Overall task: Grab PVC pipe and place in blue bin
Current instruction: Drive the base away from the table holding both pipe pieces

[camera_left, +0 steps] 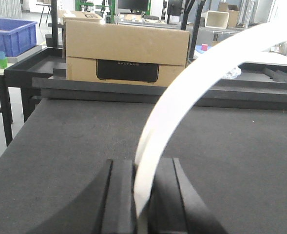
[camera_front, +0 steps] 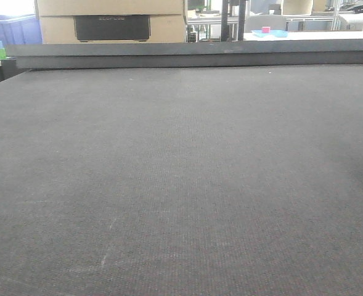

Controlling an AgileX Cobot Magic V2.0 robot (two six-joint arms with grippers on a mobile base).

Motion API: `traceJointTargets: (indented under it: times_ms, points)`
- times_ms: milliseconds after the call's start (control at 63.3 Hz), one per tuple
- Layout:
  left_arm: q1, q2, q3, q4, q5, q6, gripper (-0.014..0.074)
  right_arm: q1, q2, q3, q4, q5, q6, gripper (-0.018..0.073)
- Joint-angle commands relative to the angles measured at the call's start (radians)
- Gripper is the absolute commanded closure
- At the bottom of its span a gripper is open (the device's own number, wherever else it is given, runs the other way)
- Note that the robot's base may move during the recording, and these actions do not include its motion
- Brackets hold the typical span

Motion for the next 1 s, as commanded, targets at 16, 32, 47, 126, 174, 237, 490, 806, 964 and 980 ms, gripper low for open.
traceJointTargets:
  times_ms: [16,32,47,126,174,237,490,806,964,980]
  points:
    - [-0.003,-0.009,0.001,0.0,-0.031,-0.006,0.0707,0.002,-0.015,0.001,-0.017,-0.02,-0.007,0.0728]
    - [-0.003,-0.009,0.001,0.0,-0.031,-0.006,0.0707,0.002,-0.015,0.001,-0.017,-0.018,-0.007,0.0728]
    - [-0.003,-0.009,0.001,0.0,-0.031,-0.006,0.0707,0.002,-0.015,0.001,-0.017,-0.016,-0.007,0.0728]
    - [-0.003,-0.009,0.001,0.0,-0.031,-0.006,0.0707,0.002,-0.015,0.001,-0.017,-0.002,-0.007,0.0728]
    - [-0.003,-0.009,0.001,0.0,-0.031,-0.006,0.0707,0.002,-0.015,0.001,-0.017,0.003,-0.007,0.0728]
    - [-0.003,-0.009,0.001,0.0,-0.031,-0.006,0.0707,0.002,-0.015,0.001,-0.017,0.001,-0.007,0.0728]
    - [-0.003,-0.009,0.001,0.0,-0.031,-0.006,0.0707,0.002,-0.015,0.001,-0.016,-0.001,-0.007,0.0728]
    - [-0.003,-0.009,0.001,0.0,-0.031,-0.006,0.0707,0.002,-0.015,0.001,-0.016,-0.001,-0.007,0.0728]
    - [-0.003,-0.009,0.001,0.0,-0.031,-0.006,0.0707,0.002,-0.015,0.001,-0.016,-0.001,-0.007,0.0728]
    - [-0.003,-0.009,0.001,0.0,-0.031,-0.006,0.0707,0.002,-0.015,0.001,-0.016,-0.001,-0.007,0.0728]
